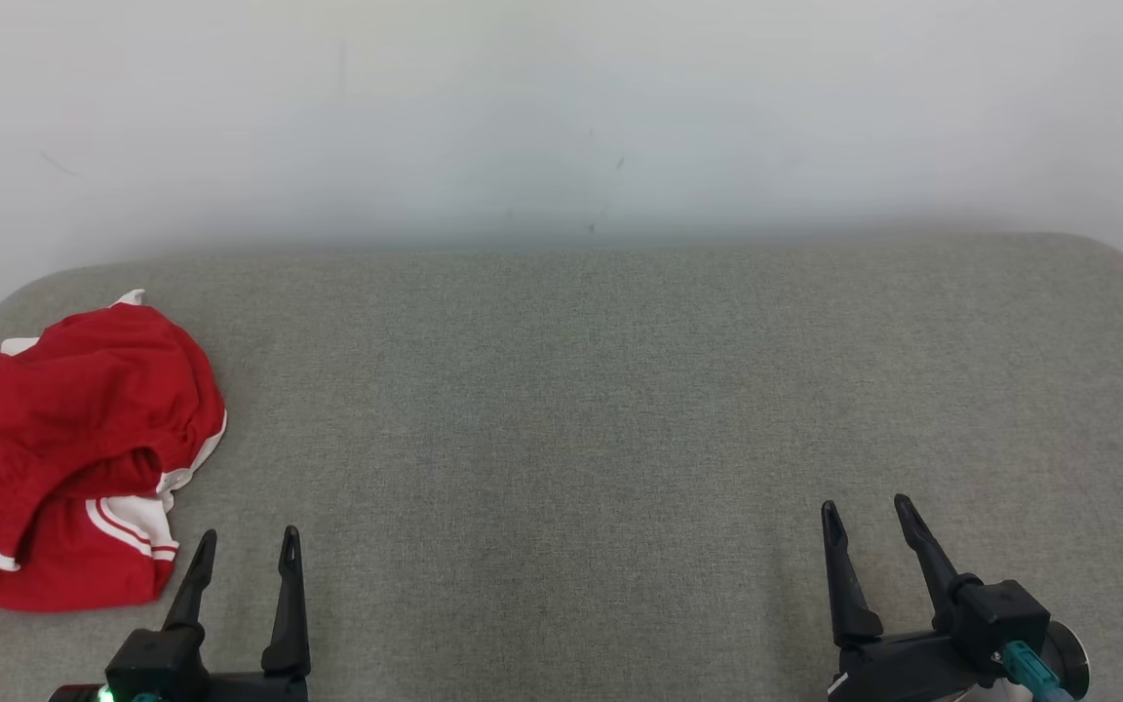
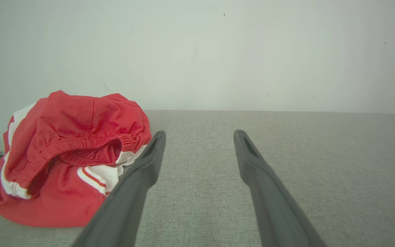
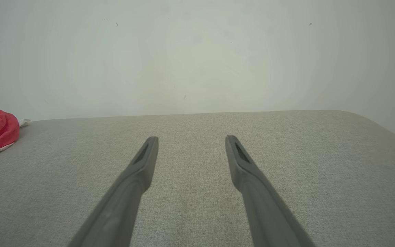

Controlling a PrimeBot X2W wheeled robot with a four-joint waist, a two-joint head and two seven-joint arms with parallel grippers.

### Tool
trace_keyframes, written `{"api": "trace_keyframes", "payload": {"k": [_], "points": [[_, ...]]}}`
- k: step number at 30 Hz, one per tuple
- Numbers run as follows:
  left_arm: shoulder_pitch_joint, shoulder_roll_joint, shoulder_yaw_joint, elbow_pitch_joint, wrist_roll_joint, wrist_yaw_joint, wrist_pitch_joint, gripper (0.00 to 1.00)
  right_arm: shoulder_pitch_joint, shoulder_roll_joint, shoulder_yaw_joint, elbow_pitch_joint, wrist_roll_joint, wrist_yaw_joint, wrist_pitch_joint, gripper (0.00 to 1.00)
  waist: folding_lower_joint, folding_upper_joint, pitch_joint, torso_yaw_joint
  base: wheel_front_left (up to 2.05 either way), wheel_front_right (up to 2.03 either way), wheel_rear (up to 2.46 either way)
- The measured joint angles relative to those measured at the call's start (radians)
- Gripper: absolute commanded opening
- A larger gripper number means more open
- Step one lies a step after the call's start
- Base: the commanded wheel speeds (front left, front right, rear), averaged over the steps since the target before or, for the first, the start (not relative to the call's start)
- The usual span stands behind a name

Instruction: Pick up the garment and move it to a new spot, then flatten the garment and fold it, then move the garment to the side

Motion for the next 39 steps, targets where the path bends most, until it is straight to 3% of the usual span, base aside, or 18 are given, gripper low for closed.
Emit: {"api": "trace_keyframes", "payload": {"k": [25, 39], "points": [[0.0, 0.002, -0.009, 0.01, -0.013, -0.002, 0.0, 1.0, 0.006, 0.0, 0.009, -0.001, 0.061, 0.0, 0.0, 1.0, 0.0, 0.0, -0.004, 0.017, 0.0, 0.0, 0.0], [0.003, 0.01, 0.018, 0.021, -0.003, -0.002, 0.0, 1.0, 0.025, 0.0, 0.006, -0.001, 0.063, 0.0, 0.0, 1.0, 0.0, 0.0, -0.004, 0.128, 0.0, 0.0, 0.0]]}}
